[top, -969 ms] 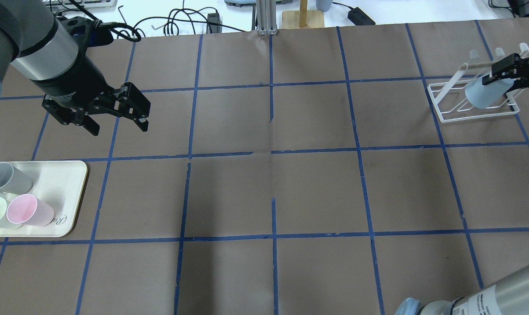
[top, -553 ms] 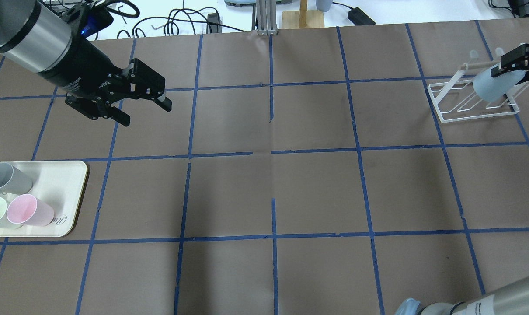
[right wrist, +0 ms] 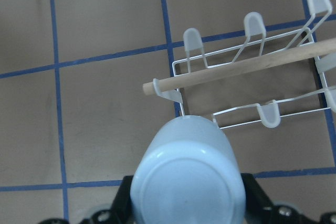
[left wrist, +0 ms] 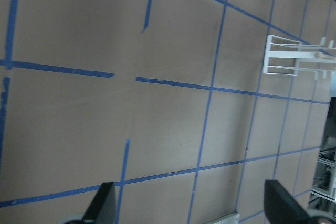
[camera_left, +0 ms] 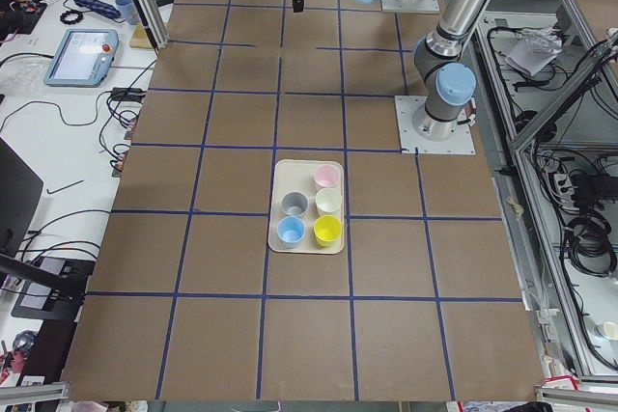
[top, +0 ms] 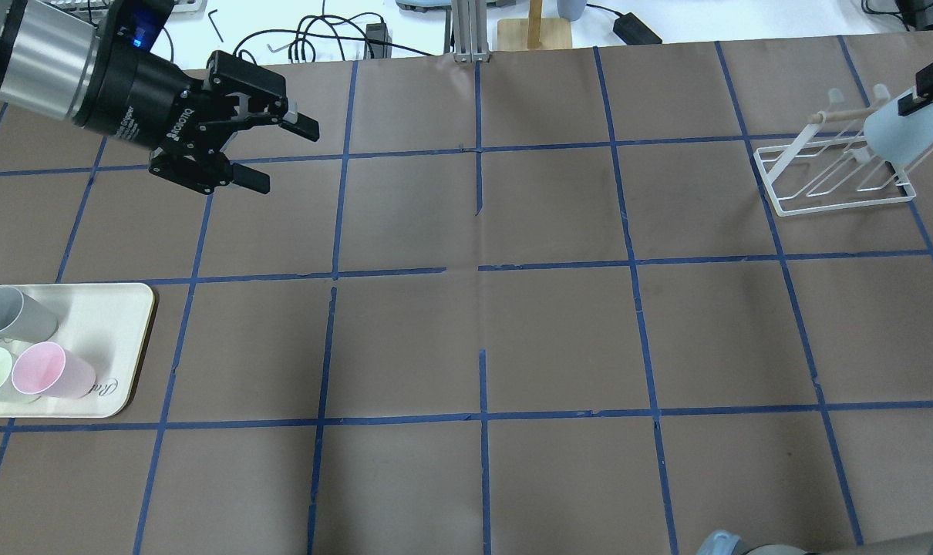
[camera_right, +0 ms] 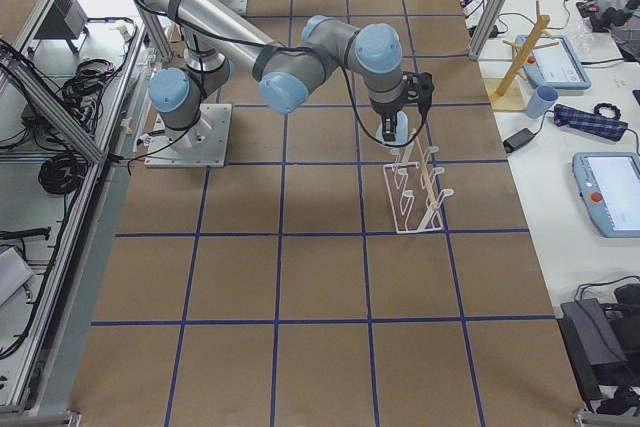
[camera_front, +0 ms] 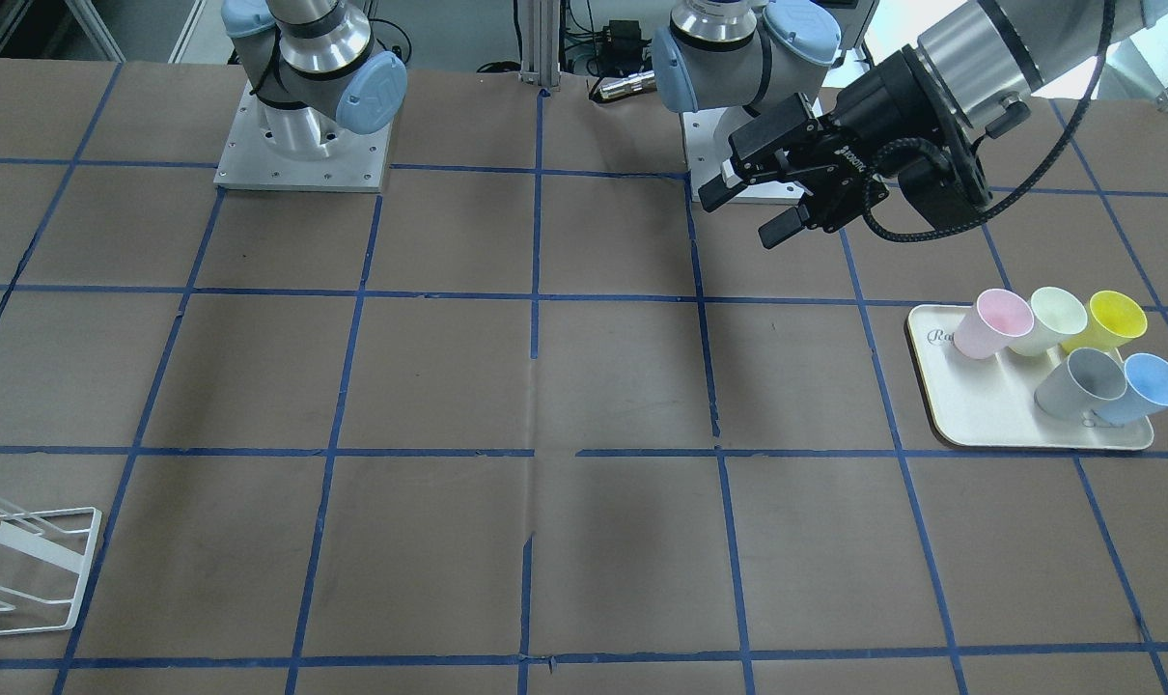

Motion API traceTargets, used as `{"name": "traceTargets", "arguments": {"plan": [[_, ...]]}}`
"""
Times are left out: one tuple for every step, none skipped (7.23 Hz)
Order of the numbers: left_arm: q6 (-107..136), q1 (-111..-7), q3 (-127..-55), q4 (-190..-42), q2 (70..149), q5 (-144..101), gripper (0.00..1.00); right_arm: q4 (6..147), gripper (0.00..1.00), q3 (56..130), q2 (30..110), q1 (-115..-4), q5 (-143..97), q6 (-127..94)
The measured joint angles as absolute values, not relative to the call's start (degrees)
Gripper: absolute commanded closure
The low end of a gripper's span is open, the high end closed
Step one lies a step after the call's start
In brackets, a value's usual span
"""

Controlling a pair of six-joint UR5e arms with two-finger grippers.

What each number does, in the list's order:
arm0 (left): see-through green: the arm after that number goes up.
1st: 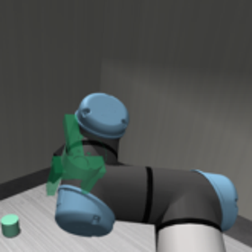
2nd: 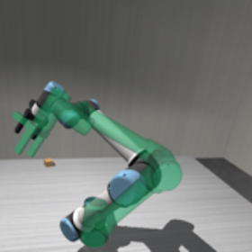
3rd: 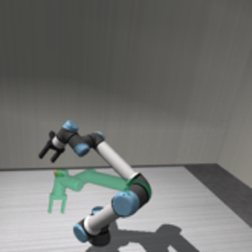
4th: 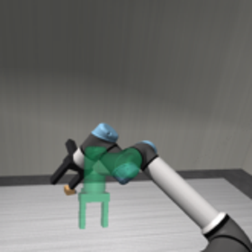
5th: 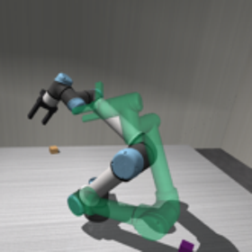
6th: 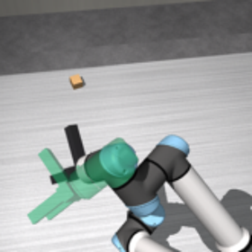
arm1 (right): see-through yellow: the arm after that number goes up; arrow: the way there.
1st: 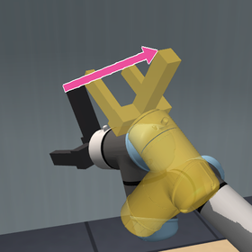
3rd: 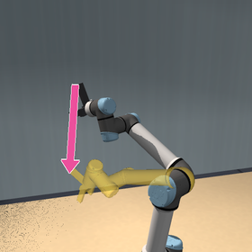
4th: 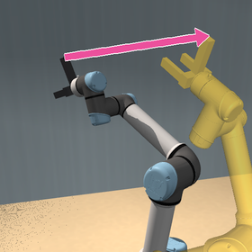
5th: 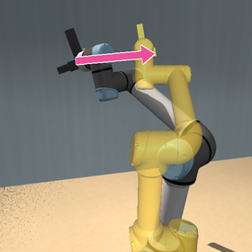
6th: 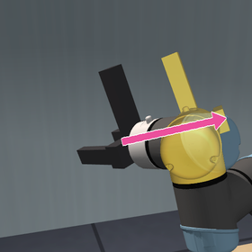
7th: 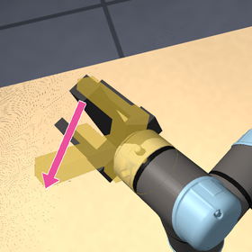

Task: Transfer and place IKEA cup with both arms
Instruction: 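Carry the cup toward the left gripper while the left arm reaches to meet it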

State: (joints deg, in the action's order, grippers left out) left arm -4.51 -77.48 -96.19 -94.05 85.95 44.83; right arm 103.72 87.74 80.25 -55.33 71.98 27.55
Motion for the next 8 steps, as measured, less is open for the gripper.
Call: {"name": "traceTargets", "arguments": {"plan": [[-4.7, -77.4, -97.4, -94.0, 86.5, 38.4, 0.00, 99.1, 0.72, 85.7, 81.1, -58.1, 72.0, 27.5], [-4.8, -77.4, -99.6, -93.9, 86.9, 31.4, 0.00, 94.9, 0.72, 84.5, 81.9, -61.7, 69.7, 27.5], [-4.8, -77.4, -103.2, -93.6, 87.1, 23.3, 0.00, 91.4, 0.72, 84.1, 82.6, -65.4, 64.8, 27.4], [-4.8, -77.4, -107.3, -92.6, 87.3, 15.7, 0.00, 88.0, 0.72, 84.1, 83.1, -68.8, 58.3, 27.9], [-4.6, -77.4, -110.7, -91.4, 87.3, 8.9, 0.00, 85.9, 0.72, 84.3, 83.3, -71.7, 51.6, 28.6], [-4.1, -77.4, -112.6, -90.8, 87.3, 2.9, 0.00, 85.1, 0.72, 85.3, 83.4, -73.9, 45.3, 28.9], [-3.8, -77.6, -113.6, -90.6, 87.4, -1.0, 0.00, 84.7, 0.72, 87.9, 83.4, -75.2, 38.3, 28.9], [-3.7, -77.9, -113.7, -90.5, 87.6, -2.5, 0.00, 84.7, 0.72, 91.0, 83.7, -75.9, 32.2, 28.8]]}}
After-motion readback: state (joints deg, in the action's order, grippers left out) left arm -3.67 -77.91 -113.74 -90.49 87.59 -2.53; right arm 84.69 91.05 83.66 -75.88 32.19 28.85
